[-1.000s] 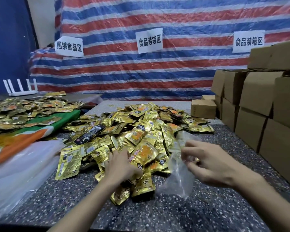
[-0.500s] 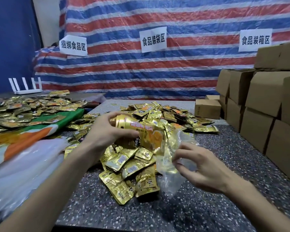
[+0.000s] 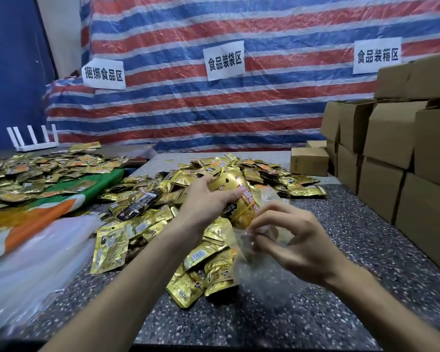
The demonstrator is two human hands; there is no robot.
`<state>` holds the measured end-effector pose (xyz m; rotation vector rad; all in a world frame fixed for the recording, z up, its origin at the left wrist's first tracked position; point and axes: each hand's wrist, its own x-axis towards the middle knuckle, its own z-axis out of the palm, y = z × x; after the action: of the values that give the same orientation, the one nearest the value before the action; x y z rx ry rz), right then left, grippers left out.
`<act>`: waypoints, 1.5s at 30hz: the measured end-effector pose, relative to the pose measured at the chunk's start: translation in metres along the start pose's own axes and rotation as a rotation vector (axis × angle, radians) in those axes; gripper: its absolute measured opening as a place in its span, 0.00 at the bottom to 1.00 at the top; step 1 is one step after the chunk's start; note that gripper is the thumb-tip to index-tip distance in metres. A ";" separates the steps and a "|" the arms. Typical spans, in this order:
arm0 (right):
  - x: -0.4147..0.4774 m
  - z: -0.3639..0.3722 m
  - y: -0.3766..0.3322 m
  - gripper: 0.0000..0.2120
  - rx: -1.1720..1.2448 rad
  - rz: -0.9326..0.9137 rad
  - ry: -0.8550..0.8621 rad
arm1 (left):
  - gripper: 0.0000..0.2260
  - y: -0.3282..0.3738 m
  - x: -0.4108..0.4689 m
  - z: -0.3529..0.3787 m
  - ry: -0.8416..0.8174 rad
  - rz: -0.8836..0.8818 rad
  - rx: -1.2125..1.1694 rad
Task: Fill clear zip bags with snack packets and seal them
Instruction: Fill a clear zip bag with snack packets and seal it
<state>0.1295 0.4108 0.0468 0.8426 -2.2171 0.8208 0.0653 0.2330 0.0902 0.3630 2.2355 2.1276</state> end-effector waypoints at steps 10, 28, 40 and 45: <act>0.006 -0.008 0.013 0.03 0.114 0.289 -0.013 | 0.21 0.009 0.016 -0.006 -0.039 -0.264 -0.262; 0.032 -0.007 0.012 0.04 0.049 0.293 0.090 | 0.13 0.029 0.034 -0.020 -0.077 0.031 -0.232; 0.010 -0.022 0.015 0.05 0.123 0.406 0.151 | 0.39 -0.145 -0.019 -0.024 -0.357 0.201 1.145; 0.003 -0.023 0.012 0.06 0.143 0.421 0.201 | 0.32 -0.160 -0.027 -0.012 -0.169 0.328 1.186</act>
<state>0.1264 0.4336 0.0593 0.3337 -2.2014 1.2166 0.0666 0.2108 -0.0714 0.9037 3.1754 0.5052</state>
